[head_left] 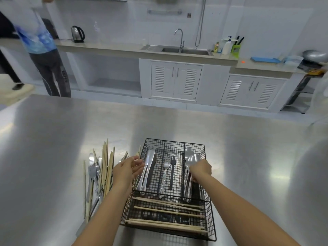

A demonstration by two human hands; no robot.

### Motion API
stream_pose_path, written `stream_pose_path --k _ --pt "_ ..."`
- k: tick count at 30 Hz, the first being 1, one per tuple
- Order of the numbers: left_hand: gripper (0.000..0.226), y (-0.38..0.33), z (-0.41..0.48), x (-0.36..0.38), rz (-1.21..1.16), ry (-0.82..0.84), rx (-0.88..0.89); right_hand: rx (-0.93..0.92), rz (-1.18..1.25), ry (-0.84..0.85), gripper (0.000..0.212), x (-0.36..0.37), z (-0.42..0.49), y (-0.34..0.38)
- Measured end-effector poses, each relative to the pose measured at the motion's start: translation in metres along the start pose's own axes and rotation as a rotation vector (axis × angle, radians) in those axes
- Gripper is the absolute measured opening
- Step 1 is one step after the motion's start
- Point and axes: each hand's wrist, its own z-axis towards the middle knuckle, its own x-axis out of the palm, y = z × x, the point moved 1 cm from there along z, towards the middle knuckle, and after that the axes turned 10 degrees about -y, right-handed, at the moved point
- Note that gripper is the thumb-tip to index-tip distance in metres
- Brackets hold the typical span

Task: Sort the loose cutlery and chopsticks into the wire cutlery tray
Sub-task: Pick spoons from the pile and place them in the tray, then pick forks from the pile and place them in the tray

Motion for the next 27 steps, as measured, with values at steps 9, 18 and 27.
stream_pose_path --k 9,18,27 --pt "0.013 -0.021 0.017 -0.034 -0.126 -0.041 -0.062 -0.237 0.262 0.057 0.012 0.012 -0.071 0.079" --pt "0.006 -0.044 0.041 -0.103 -0.099 -0.153 -0.092 -0.182 0.230 0.388 0.016 0.091 -0.143 0.117" --pt "0.013 -0.042 0.057 -0.158 0.255 -0.184 -0.040 -0.419 -0.258 0.234 0.022 0.138 -0.168 0.123"
